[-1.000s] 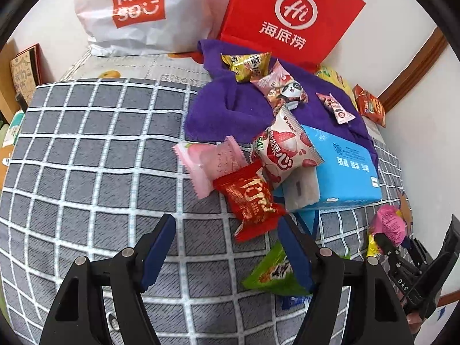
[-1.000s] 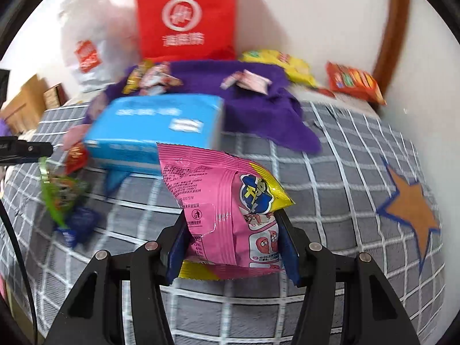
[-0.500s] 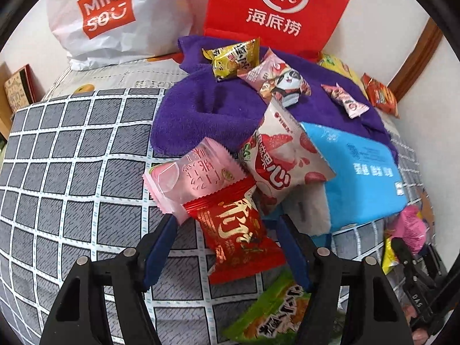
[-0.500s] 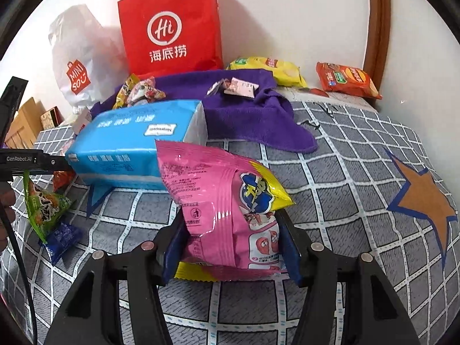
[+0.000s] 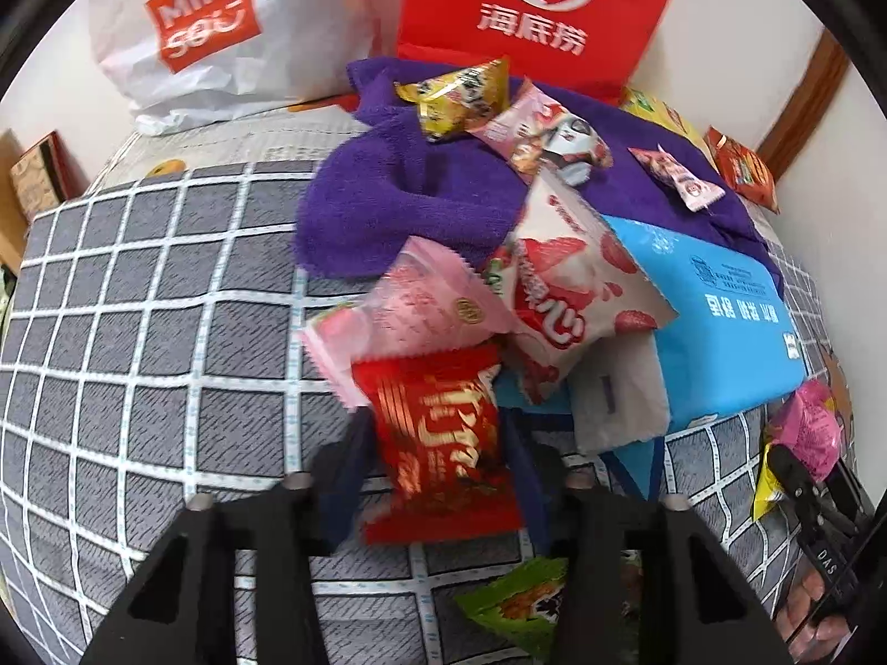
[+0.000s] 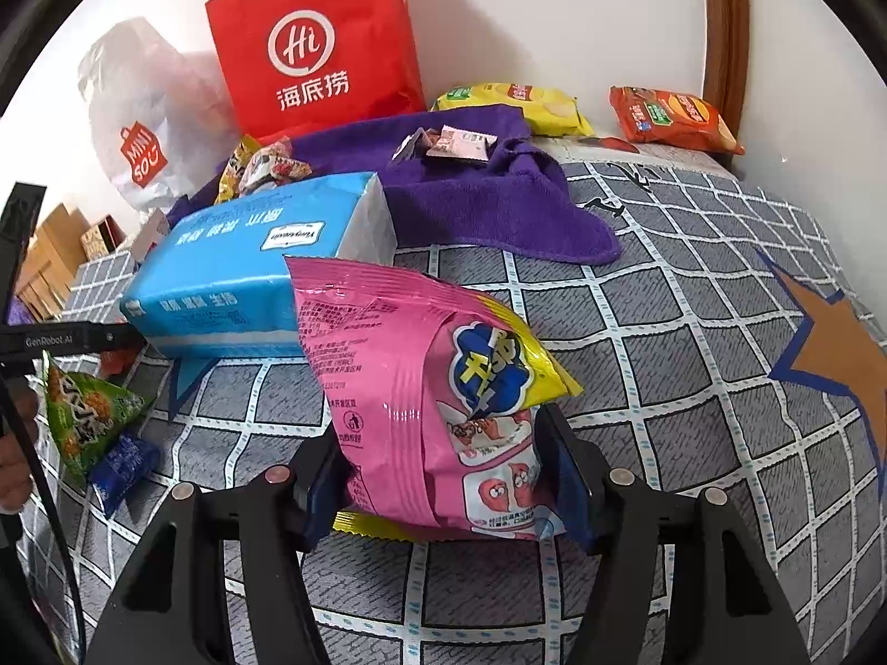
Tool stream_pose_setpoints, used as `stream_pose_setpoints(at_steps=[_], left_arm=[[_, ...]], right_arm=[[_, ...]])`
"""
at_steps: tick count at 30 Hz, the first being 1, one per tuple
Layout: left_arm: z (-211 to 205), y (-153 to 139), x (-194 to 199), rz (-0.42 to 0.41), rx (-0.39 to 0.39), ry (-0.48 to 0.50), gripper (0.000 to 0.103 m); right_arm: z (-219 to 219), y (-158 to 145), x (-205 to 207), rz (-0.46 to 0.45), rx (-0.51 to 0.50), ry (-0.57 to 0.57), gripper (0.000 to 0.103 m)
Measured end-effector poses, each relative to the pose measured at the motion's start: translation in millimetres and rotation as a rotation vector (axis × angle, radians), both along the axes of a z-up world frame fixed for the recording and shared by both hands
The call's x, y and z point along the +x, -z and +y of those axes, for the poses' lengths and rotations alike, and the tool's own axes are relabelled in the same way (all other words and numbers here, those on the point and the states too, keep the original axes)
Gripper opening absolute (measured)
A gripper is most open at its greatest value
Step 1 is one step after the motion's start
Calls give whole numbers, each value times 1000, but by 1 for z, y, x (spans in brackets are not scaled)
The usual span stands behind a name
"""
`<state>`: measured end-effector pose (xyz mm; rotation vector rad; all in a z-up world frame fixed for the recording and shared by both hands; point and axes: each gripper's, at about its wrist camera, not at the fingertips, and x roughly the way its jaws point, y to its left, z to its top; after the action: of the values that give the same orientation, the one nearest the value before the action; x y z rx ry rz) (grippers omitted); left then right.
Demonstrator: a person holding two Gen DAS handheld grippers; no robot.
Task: Organize snacks
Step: 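Grasp the red candy packet with the left gripper while right carries the pink bag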
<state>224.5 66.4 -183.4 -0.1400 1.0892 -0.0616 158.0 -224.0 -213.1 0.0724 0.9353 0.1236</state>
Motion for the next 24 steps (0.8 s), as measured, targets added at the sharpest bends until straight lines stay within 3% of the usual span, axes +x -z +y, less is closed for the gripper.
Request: stream_pose_setpoints(at_steps=[5, 10, 24], left_arm=[[15, -4, -9, -4, -94, -13, 38], [16, -15, -21, -19, -96, -13, 38], [15, -58, -52, -95, -96, 7, 38]], right_arm=[[8, -4, -3, -3, -70, 3, 60], [10, -21, -10, 6, -76, 20, 57], [22, -86, -42, -88, -75, 23, 57]])
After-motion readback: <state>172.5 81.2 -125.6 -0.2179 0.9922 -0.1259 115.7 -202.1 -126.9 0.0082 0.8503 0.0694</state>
